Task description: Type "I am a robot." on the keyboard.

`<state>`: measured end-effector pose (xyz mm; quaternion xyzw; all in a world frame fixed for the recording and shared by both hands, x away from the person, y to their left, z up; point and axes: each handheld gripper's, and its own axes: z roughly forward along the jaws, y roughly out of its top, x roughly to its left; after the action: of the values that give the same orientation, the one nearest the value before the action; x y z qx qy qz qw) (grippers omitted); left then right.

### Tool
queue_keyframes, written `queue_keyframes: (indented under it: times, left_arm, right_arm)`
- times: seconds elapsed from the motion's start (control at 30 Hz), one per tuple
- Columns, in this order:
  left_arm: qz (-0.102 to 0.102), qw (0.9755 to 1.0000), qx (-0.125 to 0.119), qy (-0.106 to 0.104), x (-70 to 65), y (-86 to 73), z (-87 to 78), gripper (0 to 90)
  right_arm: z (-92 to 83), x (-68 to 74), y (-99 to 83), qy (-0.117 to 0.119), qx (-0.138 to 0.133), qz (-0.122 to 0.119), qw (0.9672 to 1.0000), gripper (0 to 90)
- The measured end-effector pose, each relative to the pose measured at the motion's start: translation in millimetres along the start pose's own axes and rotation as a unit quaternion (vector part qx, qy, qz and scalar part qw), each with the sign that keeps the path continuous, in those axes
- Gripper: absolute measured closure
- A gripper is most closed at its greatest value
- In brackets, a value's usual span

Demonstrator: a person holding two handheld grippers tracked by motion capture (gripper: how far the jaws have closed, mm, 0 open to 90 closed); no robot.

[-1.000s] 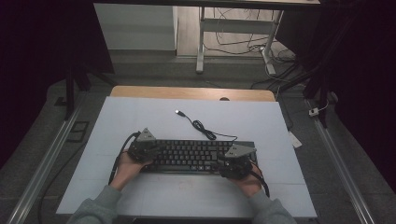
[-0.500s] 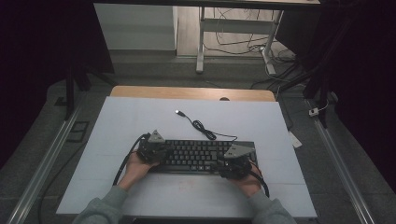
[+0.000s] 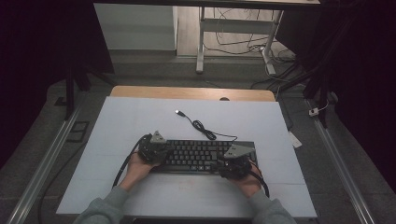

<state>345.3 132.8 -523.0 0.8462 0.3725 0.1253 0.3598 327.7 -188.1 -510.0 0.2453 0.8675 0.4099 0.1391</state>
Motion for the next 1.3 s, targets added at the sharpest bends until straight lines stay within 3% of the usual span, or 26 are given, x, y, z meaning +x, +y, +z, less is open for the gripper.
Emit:
queue_keyframes:
  times: [0.33,0.53,0.63,0.73,0.87,1.3]
  left_arm:
    - [-0.017,0.9987,-0.047,0.008,8.3,-1.0,-27.6,88.3]
    - [-0.031,0.9973,-0.066,0.01,14.1,-5.7,-46.3,82.4]
    - [-0.037,0.9974,-0.062,0.006,16.6,-9.0,-52.0,72.3]
    - [-0.041,0.9973,-0.059,0.015,17.9,-12.8,-56.1,58.6]
    - [-0.054,0.9964,-0.063,0.02,21.6,-16.0,-60.0,49.0]
    - [-0.072,0.9954,-0.059,0.021,29.3,-22.5,-64.5,40.4]
  right_arm:
    - [-1.1,-1.0,0.2,-0.002,0.0,0.0,1.0,54.3]
    - [-1.0,-0.3,0.5,-0.002,-0.001,-0.004,1.0,54.3]
    - [-1.7,-0.7,0.6,-0.002,-0.002,-0.001,1.0,54.2]
    - [-1.8,-0.9,0.7,-0.002,-0.003,-0.001,1.0,54.1]
    - [-1.9,-0.8,0.8,-0.003,-0.003,-0.003,1.0,53.7]
    - [-2.6,-0.4,2.6,-0.003,-0.01,-0.002,0.9999,53.6]
